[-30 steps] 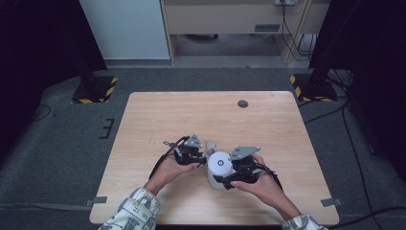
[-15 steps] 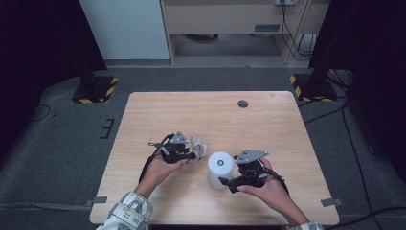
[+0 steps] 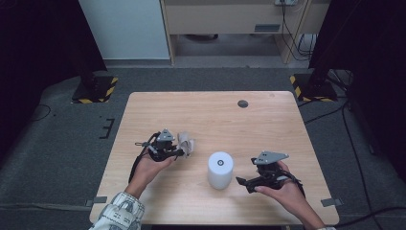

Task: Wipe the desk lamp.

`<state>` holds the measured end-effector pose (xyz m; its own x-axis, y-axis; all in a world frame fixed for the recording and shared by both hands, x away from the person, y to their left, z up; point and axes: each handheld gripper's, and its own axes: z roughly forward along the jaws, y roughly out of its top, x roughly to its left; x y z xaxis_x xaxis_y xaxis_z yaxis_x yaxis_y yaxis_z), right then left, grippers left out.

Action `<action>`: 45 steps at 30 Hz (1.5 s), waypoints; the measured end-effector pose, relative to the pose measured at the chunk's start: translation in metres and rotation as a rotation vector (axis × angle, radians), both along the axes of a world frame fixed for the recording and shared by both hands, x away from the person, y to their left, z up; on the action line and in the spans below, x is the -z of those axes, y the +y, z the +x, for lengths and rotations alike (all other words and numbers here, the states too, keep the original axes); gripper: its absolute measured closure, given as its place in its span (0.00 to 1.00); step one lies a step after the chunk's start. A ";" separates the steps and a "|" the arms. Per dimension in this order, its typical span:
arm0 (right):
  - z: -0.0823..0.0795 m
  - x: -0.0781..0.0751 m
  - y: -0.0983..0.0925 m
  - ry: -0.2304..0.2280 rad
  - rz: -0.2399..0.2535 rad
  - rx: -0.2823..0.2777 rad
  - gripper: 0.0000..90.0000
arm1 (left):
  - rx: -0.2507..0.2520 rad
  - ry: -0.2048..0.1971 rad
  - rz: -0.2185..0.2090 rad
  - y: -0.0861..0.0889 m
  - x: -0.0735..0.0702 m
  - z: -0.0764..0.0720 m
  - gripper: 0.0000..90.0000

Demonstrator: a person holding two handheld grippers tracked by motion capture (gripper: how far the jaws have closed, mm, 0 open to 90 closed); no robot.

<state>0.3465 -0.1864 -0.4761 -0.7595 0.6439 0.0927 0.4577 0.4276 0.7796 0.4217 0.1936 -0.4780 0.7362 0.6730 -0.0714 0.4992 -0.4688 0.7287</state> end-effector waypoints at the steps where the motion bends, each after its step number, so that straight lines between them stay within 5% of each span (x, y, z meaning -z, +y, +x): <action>1: 0.002 0.001 -0.003 0.004 0.003 0.016 0.07 | -0.006 0.001 0.001 0.002 0.000 0.000 0.79; 12: 0.021 0.014 -0.028 -0.002 -0.028 0.195 0.08 | -0.072 0.013 0.060 0.017 -0.001 0.021 0.79; 18: 0.023 0.017 -0.036 -0.056 -0.082 0.286 0.10 | -0.142 0.016 0.059 0.027 -0.001 0.034 0.79; 21: 0.026 0.017 -0.045 -0.062 -0.072 0.340 0.10 | -0.176 0.021 0.068 0.029 0.004 0.040 0.79; 30: 0.025 0.020 -0.049 -0.060 -0.089 0.369 0.10 | -0.231 0.042 0.130 0.026 0.023 0.054 0.78; 33: 0.025 0.023 -0.047 -0.060 -0.116 0.357 0.10 | -0.232 0.032 0.157 0.019 0.029 0.056 0.71; 36: 0.025 0.027 -0.045 -0.054 -0.140 0.350 0.10 | -0.238 0.033 0.196 0.015 0.034 0.057 0.53; 39: 0.025 0.029 -0.043 -0.040 -0.151 0.345 0.10 | -0.258 0.028 0.165 0.016 0.035 0.056 0.36; 45: 0.025 0.032 -0.040 -0.032 -0.171 0.339 0.10 | -0.301 -0.001 0.069 0.025 0.027 0.051 0.17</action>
